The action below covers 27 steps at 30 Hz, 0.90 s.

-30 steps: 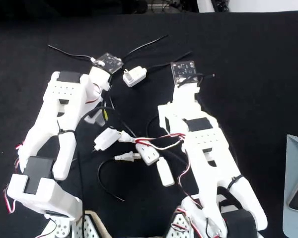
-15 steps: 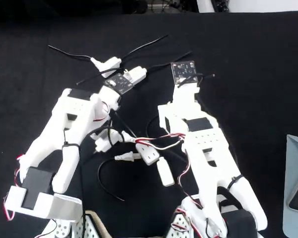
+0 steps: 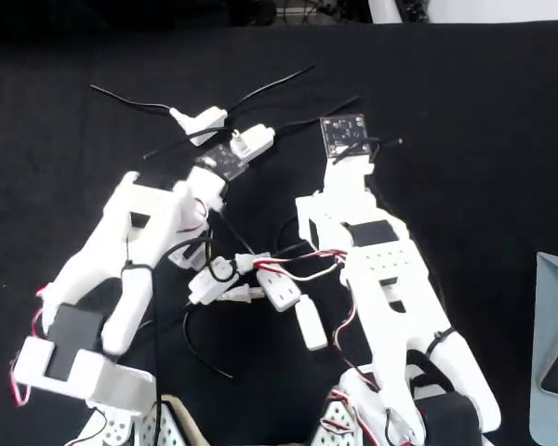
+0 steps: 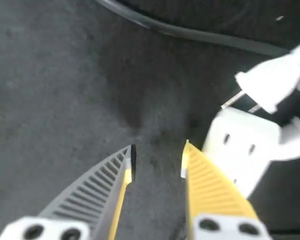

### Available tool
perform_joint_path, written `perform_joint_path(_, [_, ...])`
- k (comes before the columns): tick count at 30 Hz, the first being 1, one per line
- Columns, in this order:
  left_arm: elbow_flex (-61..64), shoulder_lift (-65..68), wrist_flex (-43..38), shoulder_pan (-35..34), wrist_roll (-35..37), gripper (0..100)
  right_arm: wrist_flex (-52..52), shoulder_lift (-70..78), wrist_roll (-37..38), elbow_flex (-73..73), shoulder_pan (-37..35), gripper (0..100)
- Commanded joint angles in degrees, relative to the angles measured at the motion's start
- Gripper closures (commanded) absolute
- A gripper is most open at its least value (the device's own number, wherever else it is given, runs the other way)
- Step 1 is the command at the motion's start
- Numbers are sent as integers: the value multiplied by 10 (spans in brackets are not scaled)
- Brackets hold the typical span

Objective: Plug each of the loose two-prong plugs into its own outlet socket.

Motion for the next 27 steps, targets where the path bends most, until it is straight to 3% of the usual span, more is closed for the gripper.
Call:
perform_joint_path(1, [-35,-81,38,4,13,822,-10,-2,-1,-26,9,987])
perform_joint_path(7, [17,-146,36,9,61,722,-10,-2,-1,-26,9,987])
perform_joint_path(14, [71,-185,19,55,77,710,-10,-2,-1,-26,9,987])
perform_joint_path(19, [101,-121,-58,57,76,710,-10,-2,-1,-26,9,987])
perform_joint_path(24, [57,-11,-62,58,75,718,-10,-2,-1,-25,9,987])
perform_joint_path(27, [21,40,-62,44,74,791,-10,-2,-1,-25,9,987])
